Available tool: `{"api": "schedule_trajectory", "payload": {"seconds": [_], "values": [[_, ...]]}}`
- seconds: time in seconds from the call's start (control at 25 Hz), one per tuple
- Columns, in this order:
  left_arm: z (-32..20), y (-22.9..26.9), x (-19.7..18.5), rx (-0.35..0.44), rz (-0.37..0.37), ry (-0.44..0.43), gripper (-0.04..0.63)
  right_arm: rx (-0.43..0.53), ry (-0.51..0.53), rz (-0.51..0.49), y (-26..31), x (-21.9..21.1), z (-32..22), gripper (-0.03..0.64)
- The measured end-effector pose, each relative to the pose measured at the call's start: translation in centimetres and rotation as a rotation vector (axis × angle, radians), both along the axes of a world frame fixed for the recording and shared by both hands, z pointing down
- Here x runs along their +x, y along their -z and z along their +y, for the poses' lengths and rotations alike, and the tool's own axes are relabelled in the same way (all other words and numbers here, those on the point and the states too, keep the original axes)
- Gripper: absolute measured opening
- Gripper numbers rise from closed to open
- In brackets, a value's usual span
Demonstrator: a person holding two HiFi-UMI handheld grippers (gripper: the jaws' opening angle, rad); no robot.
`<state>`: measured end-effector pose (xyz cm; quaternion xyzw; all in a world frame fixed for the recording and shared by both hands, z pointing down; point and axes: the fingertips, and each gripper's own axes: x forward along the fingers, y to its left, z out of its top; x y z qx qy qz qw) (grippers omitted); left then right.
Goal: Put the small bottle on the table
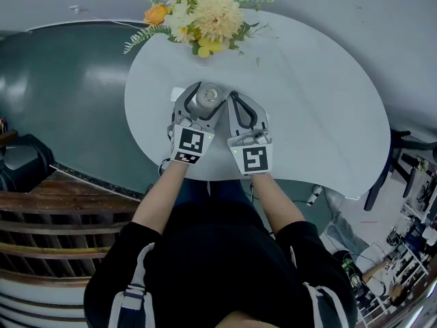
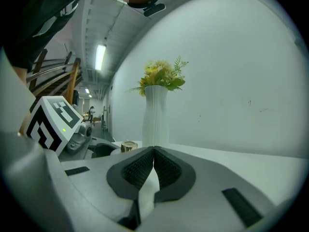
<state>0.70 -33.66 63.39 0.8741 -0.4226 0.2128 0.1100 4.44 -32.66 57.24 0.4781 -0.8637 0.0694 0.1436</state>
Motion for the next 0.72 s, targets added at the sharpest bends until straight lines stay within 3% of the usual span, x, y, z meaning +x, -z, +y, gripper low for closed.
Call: {"api": "schedule_trajectory", "payload": {"seconds": [0.32, 0.72], "values": [[0.4, -0.6, -0.1, -0.03, -0.056, -0.025, 0.333, 0.003, 0.004, 0.001, 0.4, -0.3, 0.4, 0.021], [1.3, -0.6, -0.4, -0.049, -0.06, -0.026, 0.345, 0.024, 0.002, 0.0, 1.6, -0.3, 1.1, 0.021]]}}
